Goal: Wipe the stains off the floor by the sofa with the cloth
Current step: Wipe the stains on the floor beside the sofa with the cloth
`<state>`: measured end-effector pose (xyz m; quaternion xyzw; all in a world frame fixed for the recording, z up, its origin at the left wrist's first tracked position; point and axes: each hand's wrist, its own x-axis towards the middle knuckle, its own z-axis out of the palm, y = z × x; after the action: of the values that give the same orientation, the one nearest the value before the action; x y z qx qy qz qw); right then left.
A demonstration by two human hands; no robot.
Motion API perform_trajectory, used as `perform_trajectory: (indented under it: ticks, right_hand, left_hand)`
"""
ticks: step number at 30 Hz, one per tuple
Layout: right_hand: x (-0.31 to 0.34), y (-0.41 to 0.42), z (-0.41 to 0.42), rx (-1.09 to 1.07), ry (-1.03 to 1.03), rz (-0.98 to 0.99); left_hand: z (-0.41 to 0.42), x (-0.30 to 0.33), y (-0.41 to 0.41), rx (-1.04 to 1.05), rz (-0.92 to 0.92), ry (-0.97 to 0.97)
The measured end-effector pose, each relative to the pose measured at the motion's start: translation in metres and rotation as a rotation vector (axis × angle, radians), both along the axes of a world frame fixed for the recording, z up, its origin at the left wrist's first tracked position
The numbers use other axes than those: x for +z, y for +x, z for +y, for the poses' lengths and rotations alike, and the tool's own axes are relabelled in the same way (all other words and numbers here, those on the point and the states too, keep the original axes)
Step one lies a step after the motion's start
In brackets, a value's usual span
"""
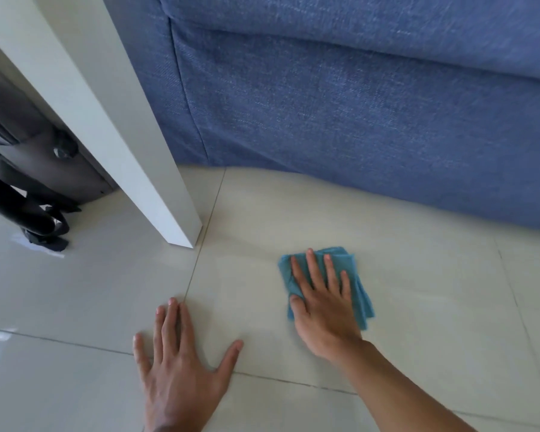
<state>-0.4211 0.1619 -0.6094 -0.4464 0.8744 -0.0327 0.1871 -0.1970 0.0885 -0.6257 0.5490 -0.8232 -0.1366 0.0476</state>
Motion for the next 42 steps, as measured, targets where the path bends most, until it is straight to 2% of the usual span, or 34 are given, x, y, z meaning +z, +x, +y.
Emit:
perform_trajectory:
  ticks: [2, 4, 7, 9, 13, 18, 23, 28, 35, 38, 42]
  right_hand:
    - [-0.001, 0.000, -0.040, 0.220, -0.073, 0.004]
    - [0.000, -0.017, -0.074, 0.276, -0.087, 0.002]
    - [-0.002, -0.053, -0.097, 0.167, -0.060, 0.028]
    - [-0.004, -0.073, -0.086, 0.021, -0.048, 0.040]
    - [-0.008, -0.092, -0.016, -0.225, -0.016, 0.076]
    - [0.000, -0.053, 0.058, -0.359, 0.082, 0.037]
    - [0.002, -0.005, 0.076, -0.209, 0.126, 0.023]
    - [0.001, -0.025, 0.007, -0.195, 0.107, 0.073]
    - [0.002, -0.001, -0.115, 0.256, -0.018, -0.061]
    - [0.002, 0.025, -0.116, 0.409, -0.067, -0.097]
    - [0.004, 0.045, -0.091, 0.498, -0.084, -0.209]
  left_hand:
    - [-0.003, 0.000, -0.001, 0.011, 0.016, -0.029]
    - [-0.006, 0.000, -0.003, 0.000, -0.003, -0.025]
    - [-0.006, -0.001, 0.000, -0.012, -0.027, -0.026]
    - [-0.005, -0.001, 0.002, -0.022, -0.023, -0.033]
    - [-0.004, -0.002, 0.003, -0.017, -0.031, -0.024]
    - [-0.004, 0.000, 0.002, -0.014, -0.044, -0.005]
    - [-0.003, 0.003, 0.001, -0.025, -0.046, 0.007]
    - [-0.004, 0.005, -0.003, -0.021, -0.055, 0.037]
    - [-0.004, 0.005, 0.002, -0.014, -0.001, 0.027]
    - [-0.005, 0.004, 0.004, -0.007, 0.036, 0.032]
    - [-0.005, 0.004, 0.006, -0.010, 0.043, 0.031]
